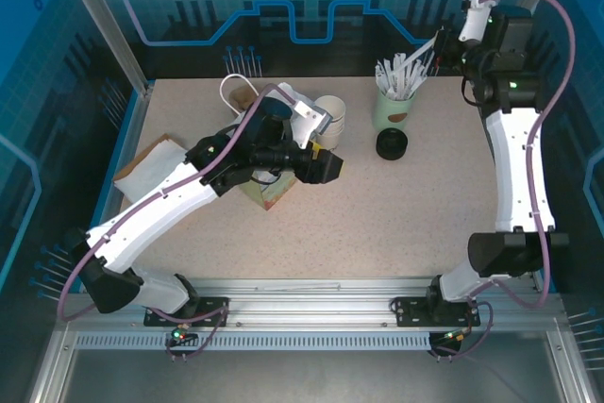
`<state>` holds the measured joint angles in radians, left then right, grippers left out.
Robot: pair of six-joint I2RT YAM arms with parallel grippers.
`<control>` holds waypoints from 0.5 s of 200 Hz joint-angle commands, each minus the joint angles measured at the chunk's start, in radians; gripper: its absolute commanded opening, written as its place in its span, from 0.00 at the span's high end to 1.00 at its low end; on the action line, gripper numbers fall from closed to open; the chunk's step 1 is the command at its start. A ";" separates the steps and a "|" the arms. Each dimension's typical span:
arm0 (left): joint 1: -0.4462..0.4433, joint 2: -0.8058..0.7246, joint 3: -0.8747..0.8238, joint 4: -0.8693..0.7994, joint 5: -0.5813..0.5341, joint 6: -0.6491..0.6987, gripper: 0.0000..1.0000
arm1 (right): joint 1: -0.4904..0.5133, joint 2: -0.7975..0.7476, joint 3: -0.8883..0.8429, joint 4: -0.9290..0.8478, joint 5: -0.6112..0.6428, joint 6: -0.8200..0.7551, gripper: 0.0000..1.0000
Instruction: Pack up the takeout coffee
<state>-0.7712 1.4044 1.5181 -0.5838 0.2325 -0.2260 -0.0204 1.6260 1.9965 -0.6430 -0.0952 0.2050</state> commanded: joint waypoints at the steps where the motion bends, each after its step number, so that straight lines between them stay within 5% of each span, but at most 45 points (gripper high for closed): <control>1: 0.001 0.008 0.027 -0.016 0.010 0.025 0.35 | 0.005 0.083 0.066 -0.033 0.008 -0.015 0.98; 100: 0.002 0.035 0.018 -0.006 0.030 0.014 0.35 | -0.005 0.295 0.074 -0.044 0.032 -0.018 0.90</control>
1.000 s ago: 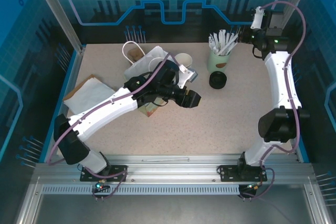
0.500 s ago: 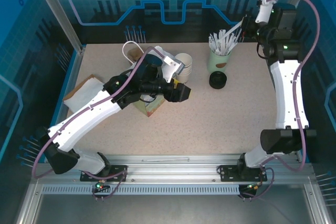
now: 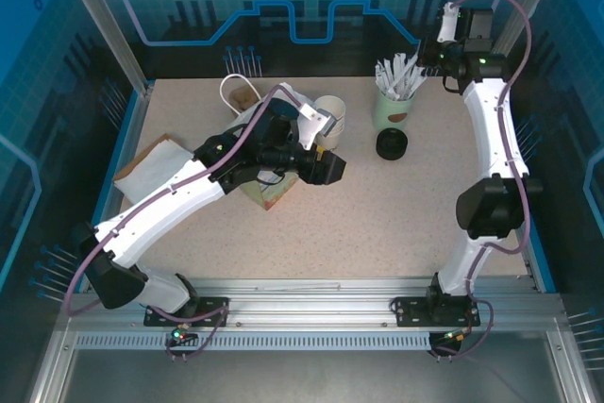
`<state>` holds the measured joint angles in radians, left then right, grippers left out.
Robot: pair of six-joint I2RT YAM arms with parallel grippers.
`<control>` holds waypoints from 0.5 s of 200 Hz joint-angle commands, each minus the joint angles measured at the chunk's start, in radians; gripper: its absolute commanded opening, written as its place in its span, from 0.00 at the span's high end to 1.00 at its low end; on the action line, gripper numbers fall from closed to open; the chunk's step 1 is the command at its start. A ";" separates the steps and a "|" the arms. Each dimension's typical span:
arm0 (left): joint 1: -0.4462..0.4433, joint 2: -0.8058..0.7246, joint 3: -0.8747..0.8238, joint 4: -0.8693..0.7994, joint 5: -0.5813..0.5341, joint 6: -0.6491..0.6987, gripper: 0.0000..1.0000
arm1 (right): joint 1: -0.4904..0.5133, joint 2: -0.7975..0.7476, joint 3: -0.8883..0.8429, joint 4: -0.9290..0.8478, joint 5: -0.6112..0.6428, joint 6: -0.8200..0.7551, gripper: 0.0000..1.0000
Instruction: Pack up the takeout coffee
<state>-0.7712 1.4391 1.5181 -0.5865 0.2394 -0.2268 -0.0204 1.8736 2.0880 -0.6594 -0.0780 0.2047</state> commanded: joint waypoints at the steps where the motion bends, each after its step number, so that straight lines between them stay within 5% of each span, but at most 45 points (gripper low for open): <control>1: 0.001 0.001 0.017 -0.004 0.024 0.015 0.35 | -0.005 0.050 -0.018 -0.029 0.015 -0.018 0.90; 46: 0.000 0.000 0.008 -0.013 0.027 0.015 0.34 | -0.023 0.079 0.005 -0.097 0.003 -0.021 0.69; 100: 0.002 0.004 0.001 -0.006 0.036 0.011 0.34 | -0.063 0.046 -0.065 -0.077 -0.055 0.005 0.63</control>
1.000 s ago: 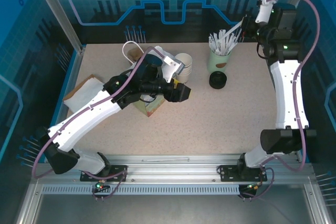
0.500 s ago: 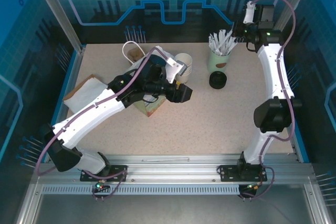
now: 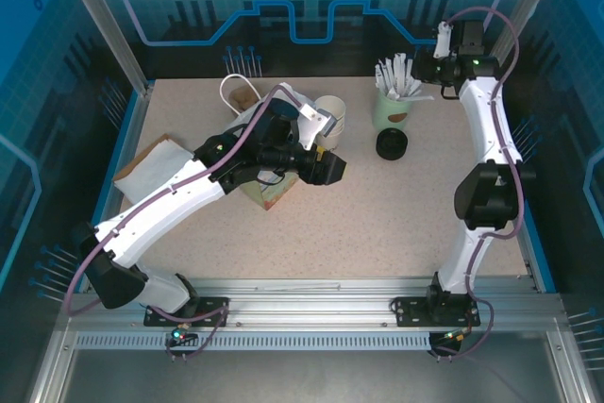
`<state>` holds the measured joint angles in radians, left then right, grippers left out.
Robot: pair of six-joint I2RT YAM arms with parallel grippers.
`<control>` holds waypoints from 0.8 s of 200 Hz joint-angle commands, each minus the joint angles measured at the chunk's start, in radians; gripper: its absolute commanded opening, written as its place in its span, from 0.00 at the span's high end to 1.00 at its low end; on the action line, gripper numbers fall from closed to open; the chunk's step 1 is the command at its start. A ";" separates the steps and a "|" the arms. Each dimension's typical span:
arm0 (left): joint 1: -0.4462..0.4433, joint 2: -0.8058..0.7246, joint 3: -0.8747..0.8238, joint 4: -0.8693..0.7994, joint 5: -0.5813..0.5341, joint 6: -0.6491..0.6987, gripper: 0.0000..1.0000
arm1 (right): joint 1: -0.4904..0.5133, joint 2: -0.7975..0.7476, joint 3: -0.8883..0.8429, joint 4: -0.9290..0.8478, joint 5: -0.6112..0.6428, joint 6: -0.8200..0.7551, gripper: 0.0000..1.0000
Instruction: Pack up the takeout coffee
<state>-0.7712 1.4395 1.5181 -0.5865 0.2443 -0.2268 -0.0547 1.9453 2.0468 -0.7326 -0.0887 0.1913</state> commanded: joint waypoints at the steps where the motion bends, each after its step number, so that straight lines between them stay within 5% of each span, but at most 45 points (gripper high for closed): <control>1: 0.001 0.004 0.000 -0.006 0.031 0.011 0.34 | -0.029 -0.024 -0.023 -0.005 -0.045 0.019 0.63; 86: 0.003 0.003 -0.007 -0.008 0.036 0.009 0.34 | -0.046 -0.200 -0.186 0.037 -0.194 0.034 0.40; 160: 0.002 0.012 -0.010 0.002 0.055 0.008 0.34 | -0.051 -0.392 -0.440 0.072 -0.015 -0.019 0.31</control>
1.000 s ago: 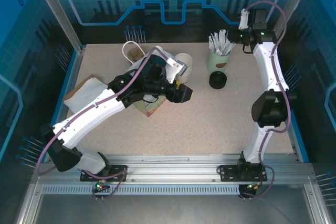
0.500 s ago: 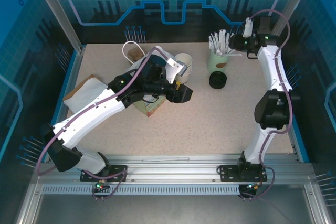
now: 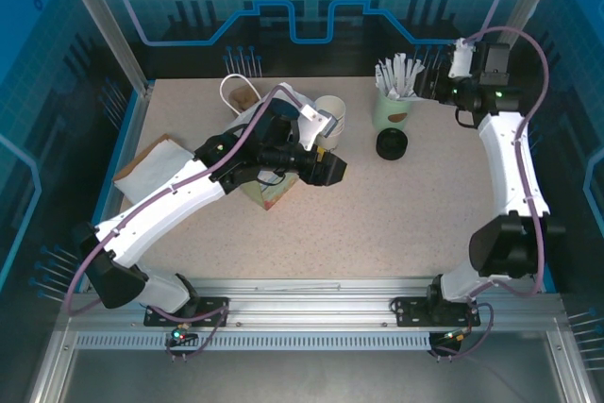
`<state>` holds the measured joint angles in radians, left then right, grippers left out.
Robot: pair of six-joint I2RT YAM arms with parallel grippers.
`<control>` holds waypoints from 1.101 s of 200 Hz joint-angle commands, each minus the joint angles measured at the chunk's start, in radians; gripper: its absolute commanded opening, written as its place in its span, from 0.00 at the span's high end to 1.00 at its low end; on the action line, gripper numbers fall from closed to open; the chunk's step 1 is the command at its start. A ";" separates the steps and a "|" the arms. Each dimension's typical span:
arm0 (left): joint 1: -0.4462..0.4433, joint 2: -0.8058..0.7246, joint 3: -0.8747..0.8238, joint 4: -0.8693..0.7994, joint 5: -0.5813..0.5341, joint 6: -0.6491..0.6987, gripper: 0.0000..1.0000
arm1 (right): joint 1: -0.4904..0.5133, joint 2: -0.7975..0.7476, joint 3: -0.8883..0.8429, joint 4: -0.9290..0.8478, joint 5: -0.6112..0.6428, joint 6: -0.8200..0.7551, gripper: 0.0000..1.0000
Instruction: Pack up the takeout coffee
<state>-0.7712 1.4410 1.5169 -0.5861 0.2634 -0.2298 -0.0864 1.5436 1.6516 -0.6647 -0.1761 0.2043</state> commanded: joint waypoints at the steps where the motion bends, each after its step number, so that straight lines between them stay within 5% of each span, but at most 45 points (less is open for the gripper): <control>1: 0.001 0.010 -0.009 0.002 0.036 0.011 0.34 | -0.019 0.011 -0.043 0.002 0.074 -0.032 0.31; 44: 0.000 0.004 -0.014 0.006 0.039 0.007 0.34 | -0.026 0.085 -0.018 -0.004 0.093 -0.043 0.40; 128: 0.001 0.001 -0.011 -0.002 0.034 0.013 0.34 | -0.026 0.065 -0.003 -0.011 0.059 -0.043 0.94; 180: 0.005 -0.051 -0.011 -0.024 -0.031 0.042 0.34 | 0.028 -0.153 0.008 -0.109 0.047 -0.063 0.98; 220: 0.064 -0.159 -0.016 -0.052 -0.118 0.044 0.33 | 0.161 -0.330 0.048 -0.124 0.013 -0.098 1.00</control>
<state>-0.7506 1.3838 1.5139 -0.6109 0.2211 -0.2035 -0.0044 1.2938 1.6455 -0.7586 -0.1200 0.1440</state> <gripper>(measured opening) 0.664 0.049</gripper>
